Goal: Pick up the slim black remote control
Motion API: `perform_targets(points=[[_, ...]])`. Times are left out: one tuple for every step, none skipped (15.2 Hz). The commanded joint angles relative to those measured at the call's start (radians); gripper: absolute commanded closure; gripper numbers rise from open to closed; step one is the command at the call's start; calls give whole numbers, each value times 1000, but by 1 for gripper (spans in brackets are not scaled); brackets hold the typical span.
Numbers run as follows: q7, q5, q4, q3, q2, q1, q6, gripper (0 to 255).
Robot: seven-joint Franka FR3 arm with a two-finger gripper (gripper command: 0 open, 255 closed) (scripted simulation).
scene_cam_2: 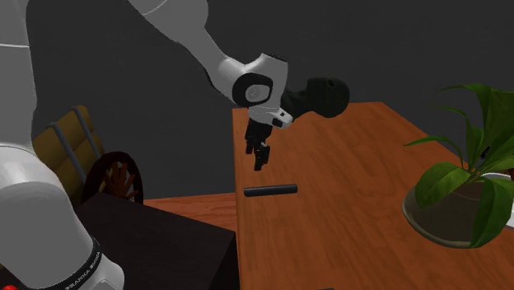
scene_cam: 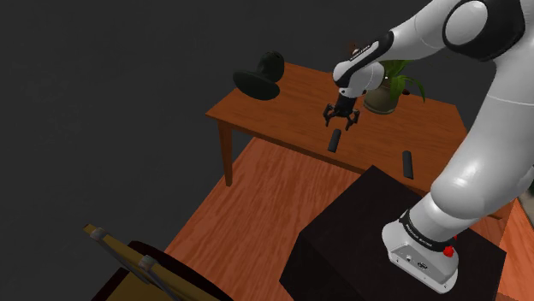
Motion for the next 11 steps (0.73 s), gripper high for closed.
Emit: perform_targets(points=[[3, 48, 44, -2, 79, -25, 24, 0], [5, 70, 63, -2, 113, -39, 32, 0], [8, 92, 82, -1, 147, -53, 40, 0], [10, 113, 102, 0, 180, -68, 47, 0], [13, 134, 122, 1, 213, -83, 54, 0], [16, 153, 141, 3, 243, -96, 60, 0], [12, 157, 143, 7, 254, -99, 69, 0], [8, 161, 146, 10, 266, -101, 77, 0], [4, 166, 149, 13, 277, -103, 85, 0], [1, 170, 152, 16, 289, -106, 94, 0], [-3, 174, 155, 20, 301, -108, 102, 0]])
